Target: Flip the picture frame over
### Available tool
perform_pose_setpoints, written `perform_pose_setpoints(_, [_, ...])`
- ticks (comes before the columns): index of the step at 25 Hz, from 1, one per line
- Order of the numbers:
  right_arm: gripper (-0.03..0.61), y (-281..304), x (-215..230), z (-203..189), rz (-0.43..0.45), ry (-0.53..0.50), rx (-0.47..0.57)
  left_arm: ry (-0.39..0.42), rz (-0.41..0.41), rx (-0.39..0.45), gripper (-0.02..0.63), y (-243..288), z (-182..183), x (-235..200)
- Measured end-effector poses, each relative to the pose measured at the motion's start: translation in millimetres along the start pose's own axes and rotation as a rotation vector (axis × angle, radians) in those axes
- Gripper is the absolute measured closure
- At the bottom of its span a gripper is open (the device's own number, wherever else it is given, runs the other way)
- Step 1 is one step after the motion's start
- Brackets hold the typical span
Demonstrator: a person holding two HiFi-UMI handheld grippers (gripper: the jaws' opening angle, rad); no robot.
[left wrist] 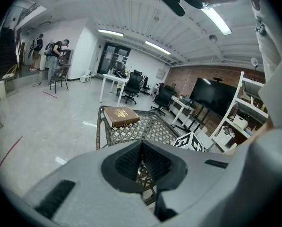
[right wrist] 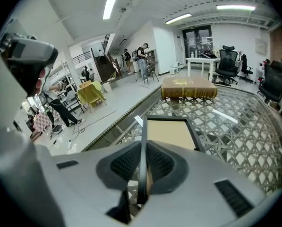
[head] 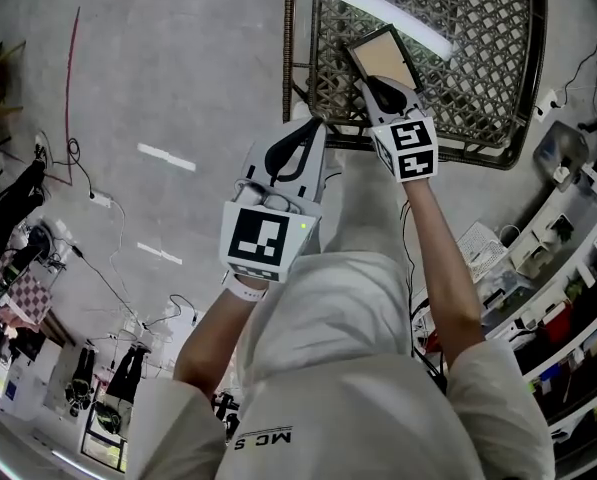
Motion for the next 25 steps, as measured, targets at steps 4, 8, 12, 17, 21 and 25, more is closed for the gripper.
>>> perform_pose_setpoints(4, [0.525,-6.4,-1.0,4.8,0.024,0.052,0.023,0.006,-0.007,-0.002,0.589,-0.3,2.7,1.1])
perform_pose_setpoints(8, [0.525,-10.3,-2.6,8.9,0.054,0.093,0.043,0.009,-0.009,0.003,0.589,2.2,5.0,2.6])
perform_pose_setpoints(12, [0.525,-15.7,-3.1,15.8,0.078,0.132,0.068,0.016,-0.011,0.006,0.589,2.7,9.2,5.8])
perform_pose_setpoints(17, [0.525,-17.0,-4.2,22.6,0.104,0.187,0.106,0.021,-0.009,0.007,0.589,3.0,9.8,3.7])
perform_pose_setpoints(21, [0.525,-19.5,-4.1,26.8,0.129,0.238,0.127,0.017,-0.006,0.007,0.589,2.0,9.6,4.4])
perform_pose_setpoints(25, [0.525,-20.7,-4.2,29.1,0.16,0.314,0.151,0.015,-0.008,0.007,0.589,1.3,7.4,4.5])
Point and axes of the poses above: the fingertips, and each gripper's own axes: y forward along the fingers, x to its right, z out of its top, the point moved 4 cm from there along -y, backward along the fingers, and after that the axes turned 4 degrees about -y, right-handed, at the moved point
